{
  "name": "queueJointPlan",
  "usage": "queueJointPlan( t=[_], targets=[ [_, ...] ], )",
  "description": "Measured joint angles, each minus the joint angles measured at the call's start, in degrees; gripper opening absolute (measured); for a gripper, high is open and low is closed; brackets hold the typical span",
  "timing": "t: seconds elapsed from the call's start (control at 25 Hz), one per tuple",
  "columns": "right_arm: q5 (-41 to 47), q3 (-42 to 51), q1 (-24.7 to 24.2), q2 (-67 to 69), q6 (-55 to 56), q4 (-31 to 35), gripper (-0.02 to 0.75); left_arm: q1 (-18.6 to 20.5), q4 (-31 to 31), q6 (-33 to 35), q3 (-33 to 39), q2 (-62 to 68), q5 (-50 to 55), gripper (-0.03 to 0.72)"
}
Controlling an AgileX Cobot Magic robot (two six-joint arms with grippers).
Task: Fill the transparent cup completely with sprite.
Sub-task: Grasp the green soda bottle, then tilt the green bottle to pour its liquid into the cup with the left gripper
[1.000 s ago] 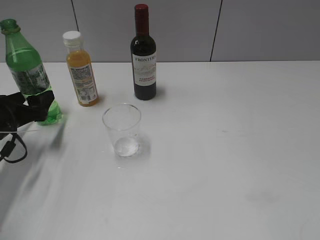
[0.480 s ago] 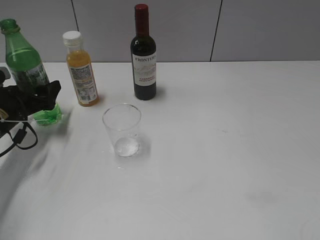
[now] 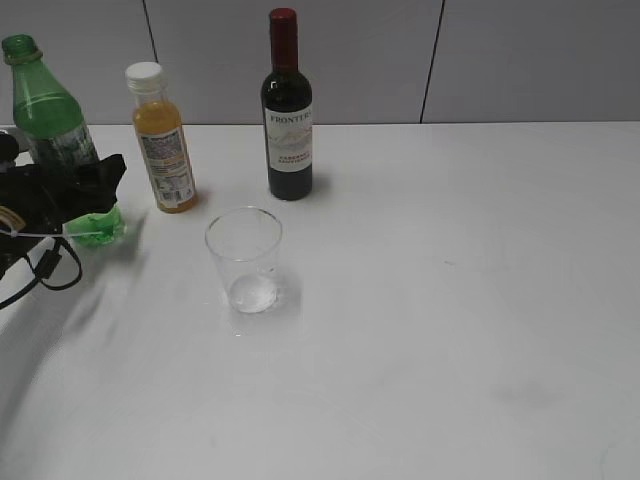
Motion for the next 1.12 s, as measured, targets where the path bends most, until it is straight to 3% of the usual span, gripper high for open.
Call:
queueJointPlan(
  t=[0.2, 0.48, 0.76, 0.92, 1.12],
  targets=[
    [0.0, 0.0, 0.0, 0.0, 0.0, 0.0, 0.592, 0.0, -0.12, 0.0, -0.04, 0.0, -0.04, 0.466],
    [0.0, 0.0, 0.0, 0.0, 0.0, 0.0, 0.592, -0.53, -8.24, 0.06, 6.21, -2.68, -1.71, 0.457],
    [0.0, 0.0, 0.0, 0.0, 0.0, 0.0, 0.592, -1.18, -9.5, 2.42, 14.7, -10.5, 2.83, 0.455],
    [0.0, 0.0, 0.0, 0.0, 0.0, 0.0, 0.592, -4.74, -12.51, 9.28, 18.01, -16.43, 3.49, 0.455],
    [0.0, 0.0, 0.0, 0.0, 0.0, 0.0, 0.592, -13.12, -22.5, 19.15, 20.49, -21.61, 3.14, 0.454]
  ],
)
